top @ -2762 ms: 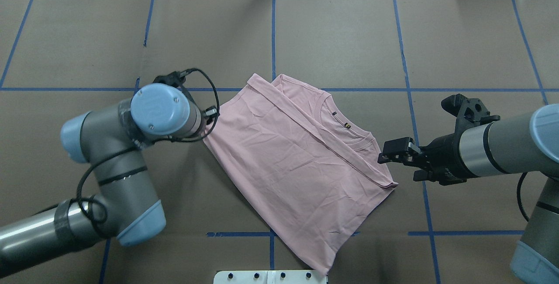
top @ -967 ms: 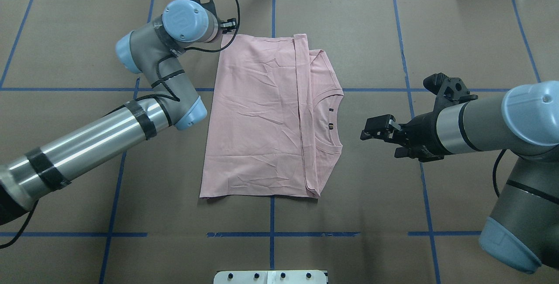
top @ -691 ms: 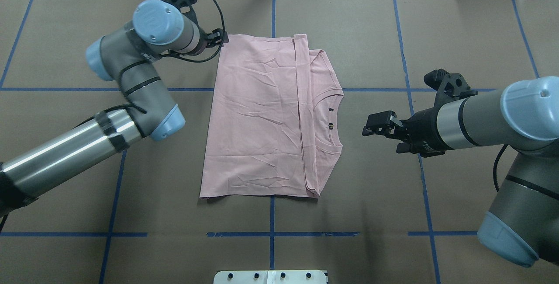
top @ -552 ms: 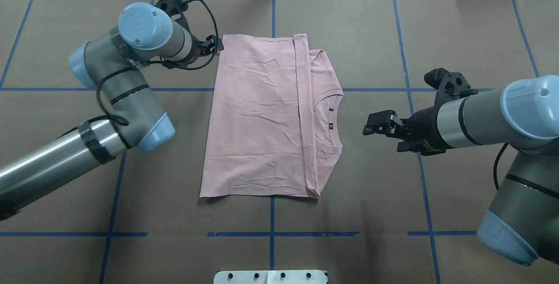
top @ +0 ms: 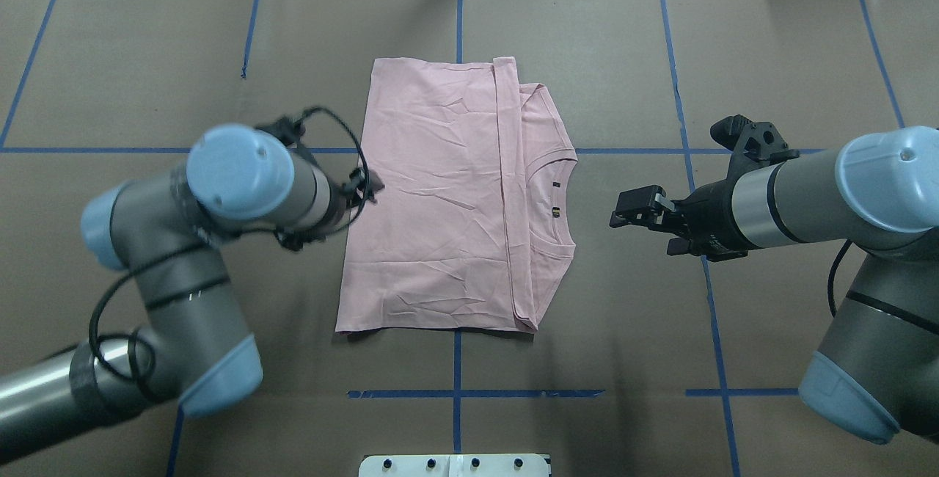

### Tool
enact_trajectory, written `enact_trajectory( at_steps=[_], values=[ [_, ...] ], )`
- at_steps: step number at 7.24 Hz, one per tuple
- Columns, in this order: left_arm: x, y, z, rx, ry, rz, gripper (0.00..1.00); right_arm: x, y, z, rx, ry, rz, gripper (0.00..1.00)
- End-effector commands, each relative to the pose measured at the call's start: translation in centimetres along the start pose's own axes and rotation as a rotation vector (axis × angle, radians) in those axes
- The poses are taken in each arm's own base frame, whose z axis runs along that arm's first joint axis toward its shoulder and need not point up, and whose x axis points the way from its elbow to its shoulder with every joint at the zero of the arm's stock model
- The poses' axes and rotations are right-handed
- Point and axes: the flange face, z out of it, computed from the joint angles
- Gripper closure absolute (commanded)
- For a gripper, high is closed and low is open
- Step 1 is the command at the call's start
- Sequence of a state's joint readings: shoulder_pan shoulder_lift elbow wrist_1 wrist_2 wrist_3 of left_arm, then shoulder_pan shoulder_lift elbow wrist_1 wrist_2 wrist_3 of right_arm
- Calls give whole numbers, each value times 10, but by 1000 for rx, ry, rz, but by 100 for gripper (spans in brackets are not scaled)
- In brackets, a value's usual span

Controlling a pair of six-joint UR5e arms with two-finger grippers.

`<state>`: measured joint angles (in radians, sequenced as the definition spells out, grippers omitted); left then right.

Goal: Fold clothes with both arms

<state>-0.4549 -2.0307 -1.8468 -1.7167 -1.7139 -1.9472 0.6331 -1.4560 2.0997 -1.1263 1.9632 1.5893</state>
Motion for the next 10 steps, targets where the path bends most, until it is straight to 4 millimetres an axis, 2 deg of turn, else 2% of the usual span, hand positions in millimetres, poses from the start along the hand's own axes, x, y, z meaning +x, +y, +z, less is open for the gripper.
enact_trajectory(
  at_steps=[1, 4, 6, 7, 9, 10],
  values=[
    [-37, 56, 23, -13, -55, -88, 1, -2, 0, 1, -1, -2, -1, 0],
    [-44, 60, 29, -9, -69, -97, 1, -4, 1, 0, -1, -6, -3, 0],
    [-57, 88, 38, -35, -98, -91, 1, -4, 0, 0, 3, -7, 1, 0],
    [-58, 91, 38, -38, -100, -88, 3, -4, 0, -1, 3, -8, 0, 0],
    [-55, 88, 36, -36, -95, -92, 17, -5, -1, -2, 4, -10, 0, 0],
    [-54, 82, 32, -20, -106, -97, 18, -5, -1, -3, 4, -11, 0, 0]
  ],
)
